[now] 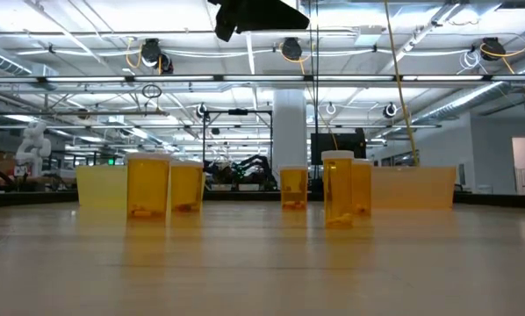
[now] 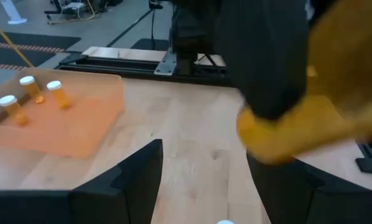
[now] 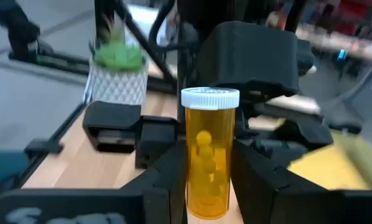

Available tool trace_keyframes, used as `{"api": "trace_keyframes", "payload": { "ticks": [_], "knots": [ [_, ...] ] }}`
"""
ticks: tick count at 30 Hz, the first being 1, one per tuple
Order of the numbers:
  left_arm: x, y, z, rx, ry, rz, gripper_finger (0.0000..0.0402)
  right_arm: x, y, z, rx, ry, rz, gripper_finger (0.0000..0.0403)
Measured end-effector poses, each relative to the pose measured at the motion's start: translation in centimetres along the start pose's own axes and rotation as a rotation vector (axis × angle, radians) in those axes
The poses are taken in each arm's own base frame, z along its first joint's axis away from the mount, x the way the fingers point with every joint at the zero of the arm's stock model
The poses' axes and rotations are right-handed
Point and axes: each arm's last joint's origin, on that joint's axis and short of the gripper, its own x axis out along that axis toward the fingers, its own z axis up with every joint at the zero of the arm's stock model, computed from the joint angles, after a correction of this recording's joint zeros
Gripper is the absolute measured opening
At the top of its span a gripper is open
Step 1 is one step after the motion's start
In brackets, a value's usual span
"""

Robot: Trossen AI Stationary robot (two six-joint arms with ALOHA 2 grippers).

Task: Pick and place medicine bottles into bin by pill shape (circle, oval)
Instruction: Put the small orange pill bottle into the orange bin

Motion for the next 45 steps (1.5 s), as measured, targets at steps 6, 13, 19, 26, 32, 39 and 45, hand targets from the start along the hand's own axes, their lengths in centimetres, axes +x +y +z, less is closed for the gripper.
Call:
{"api": "trace_keyframes", "payload": {
  "ticks": [6,13,19,26,32,39,45],
  "knots": [
    [-0.3,0.3,0.5,0.012,-0.008,0.005,0.0237,-0.6,-1.0,-1.5,0.002,-0.136,-0.018,0.0102],
    [-1.4,0.7,1.8,0.023,-0.05,-0.002,0.0237,-1.6,-2.4,-4.4,0.063,-0.304,0.063,0.0102],
    [-1.3,0.8,2.1,0.017,-0.074,-0.013,0.0237,-2.4,-3.0,-6.5,0.103,-0.438,0.065,0.0102],
    [-0.7,1.3,2.5,-0.006,-0.106,-0.09,0.0237,-2.2,-3.0,-6.9,0.107,-0.45,0.061,0.0102],
    [-0.2,1.5,2.4,-0.005,-0.123,-0.104,0.0237,-1.6,-3.4,-7.5,0.115,-0.423,0.047,0.0102],
    [-0.3,1.5,2.5,0.008,-0.124,-0.103,0.0226,-1.6,-3.5,-7.5,0.119,-0.429,0.043,0.0102],
    [-0.3,1.5,2.4,0.011,-0.117,-0.101,0.0171,-1.6,-3.5,-7.5,0.119,-0.43,0.044,0.0102]
  ]
}}
